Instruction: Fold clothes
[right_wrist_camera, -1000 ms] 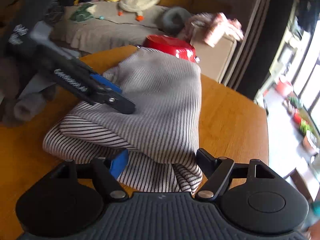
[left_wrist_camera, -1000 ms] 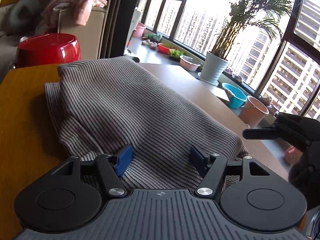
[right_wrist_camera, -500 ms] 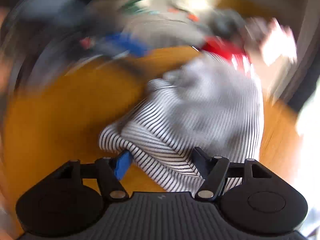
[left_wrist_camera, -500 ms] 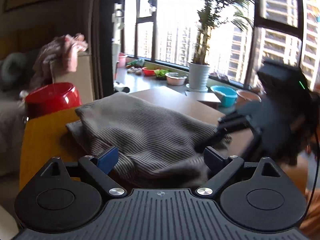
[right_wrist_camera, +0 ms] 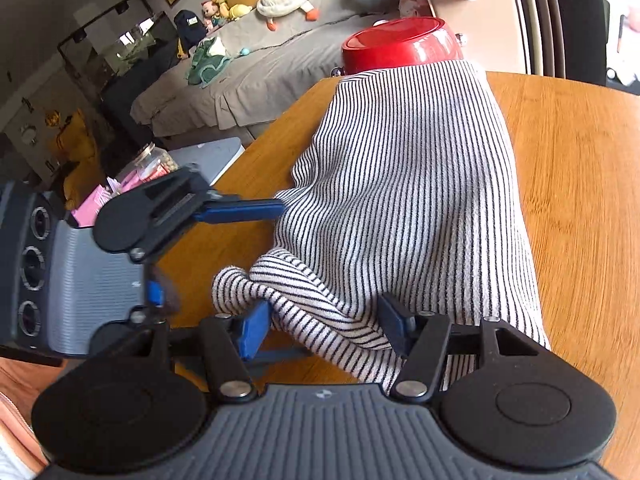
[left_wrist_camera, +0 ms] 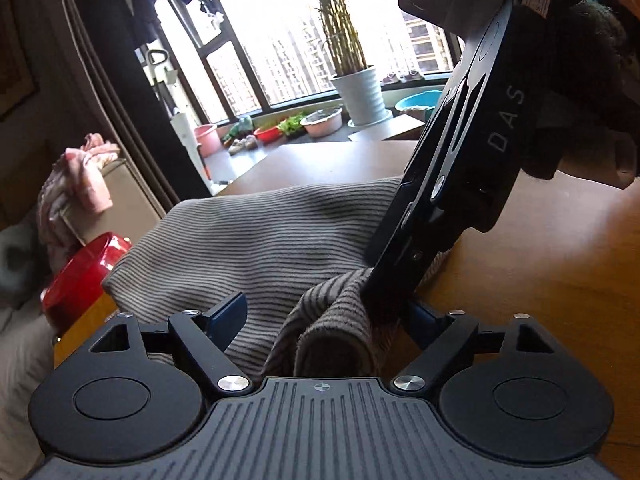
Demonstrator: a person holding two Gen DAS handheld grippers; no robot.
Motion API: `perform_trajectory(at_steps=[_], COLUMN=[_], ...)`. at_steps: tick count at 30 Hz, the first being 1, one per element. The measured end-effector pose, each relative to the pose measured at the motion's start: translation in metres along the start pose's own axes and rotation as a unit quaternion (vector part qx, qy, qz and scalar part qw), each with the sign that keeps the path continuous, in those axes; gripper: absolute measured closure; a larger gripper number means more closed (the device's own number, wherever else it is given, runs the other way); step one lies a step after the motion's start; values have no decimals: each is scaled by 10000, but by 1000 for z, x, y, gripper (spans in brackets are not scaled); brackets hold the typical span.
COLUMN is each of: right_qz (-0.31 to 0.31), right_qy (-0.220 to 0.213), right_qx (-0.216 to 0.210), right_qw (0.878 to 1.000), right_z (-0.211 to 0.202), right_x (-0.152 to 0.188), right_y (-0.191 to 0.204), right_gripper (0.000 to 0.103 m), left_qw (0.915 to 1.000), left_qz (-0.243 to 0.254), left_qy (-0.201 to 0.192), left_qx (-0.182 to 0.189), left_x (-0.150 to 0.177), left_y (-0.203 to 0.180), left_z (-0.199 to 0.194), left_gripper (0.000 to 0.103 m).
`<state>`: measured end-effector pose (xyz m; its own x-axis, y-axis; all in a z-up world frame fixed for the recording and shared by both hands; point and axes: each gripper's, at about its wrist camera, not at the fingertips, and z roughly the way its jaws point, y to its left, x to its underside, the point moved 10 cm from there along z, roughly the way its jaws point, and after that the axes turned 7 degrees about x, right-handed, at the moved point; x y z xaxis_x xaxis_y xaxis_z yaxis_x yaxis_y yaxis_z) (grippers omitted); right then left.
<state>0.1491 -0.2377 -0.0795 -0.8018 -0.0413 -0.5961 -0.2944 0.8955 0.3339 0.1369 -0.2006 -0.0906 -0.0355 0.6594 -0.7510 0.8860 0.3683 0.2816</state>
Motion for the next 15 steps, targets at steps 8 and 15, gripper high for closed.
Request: perform_trajectory(at_steps=[8,15], right_qz=[-2179,-4491], right_qy=[-1141,-1407], right_qx=[1455,2562], right_qw=[9583,8443], right_z=[-59,-38], right_x=[7,32], right_y=[13,31], right_gripper=[23,19], left_qw=[9934,9568], left_qz=[-906,-2470], left_qy=[-132,-317], left_qx=[688,1497], left_x=[4,8], left_y=[7,45], left_z=[11,11], left_gripper=[55,57])
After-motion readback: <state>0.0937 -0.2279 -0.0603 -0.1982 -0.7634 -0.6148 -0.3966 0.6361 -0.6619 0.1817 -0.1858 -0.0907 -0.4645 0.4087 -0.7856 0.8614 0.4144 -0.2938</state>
